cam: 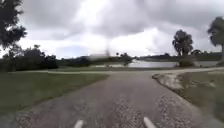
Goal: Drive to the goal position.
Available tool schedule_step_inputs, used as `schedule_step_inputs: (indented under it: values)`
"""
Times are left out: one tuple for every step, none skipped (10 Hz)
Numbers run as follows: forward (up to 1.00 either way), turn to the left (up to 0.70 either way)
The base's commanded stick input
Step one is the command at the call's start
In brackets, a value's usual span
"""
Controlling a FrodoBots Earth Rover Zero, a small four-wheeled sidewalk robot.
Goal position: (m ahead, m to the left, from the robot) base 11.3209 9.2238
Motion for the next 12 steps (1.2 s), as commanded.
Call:
schedule_step_inputs:
  values:
    - [0.70, 0.00]
    - [0.70, 0.00]
    - [0.70, 0.00]
    - [0.70, 0.00]
    - [0.70, -0.25]
    - [0.70, -0.32]
    - [0.70, -0.32]
    - [0.70, -0.32]
    - [0.70, -0.30]
    - [0.70, -0.21]
    - [0.70, -0.07]
    - [0.70, 0.00]
